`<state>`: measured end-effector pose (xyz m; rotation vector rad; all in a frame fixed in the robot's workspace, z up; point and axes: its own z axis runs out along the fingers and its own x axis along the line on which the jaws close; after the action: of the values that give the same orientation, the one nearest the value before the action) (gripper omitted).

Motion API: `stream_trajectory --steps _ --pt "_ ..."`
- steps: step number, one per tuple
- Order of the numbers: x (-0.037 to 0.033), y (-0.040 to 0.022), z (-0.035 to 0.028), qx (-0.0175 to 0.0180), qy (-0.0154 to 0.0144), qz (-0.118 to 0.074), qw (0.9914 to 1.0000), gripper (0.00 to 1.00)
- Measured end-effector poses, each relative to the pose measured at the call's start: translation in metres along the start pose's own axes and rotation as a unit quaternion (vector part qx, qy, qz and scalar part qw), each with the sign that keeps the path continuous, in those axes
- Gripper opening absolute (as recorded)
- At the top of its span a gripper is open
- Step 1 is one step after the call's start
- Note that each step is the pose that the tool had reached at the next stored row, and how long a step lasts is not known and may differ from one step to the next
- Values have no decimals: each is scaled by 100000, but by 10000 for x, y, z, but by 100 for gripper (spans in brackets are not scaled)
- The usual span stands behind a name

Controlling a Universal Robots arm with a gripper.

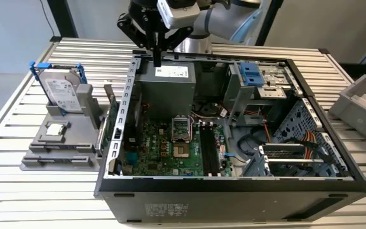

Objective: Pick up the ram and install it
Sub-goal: 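Reach for the ram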

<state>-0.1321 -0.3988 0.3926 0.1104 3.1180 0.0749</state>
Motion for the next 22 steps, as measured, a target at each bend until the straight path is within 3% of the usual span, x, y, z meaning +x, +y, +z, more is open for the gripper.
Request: stream_trajectory --steps 22 --pt "238 -16 -4 8 227 -3 100000 0"
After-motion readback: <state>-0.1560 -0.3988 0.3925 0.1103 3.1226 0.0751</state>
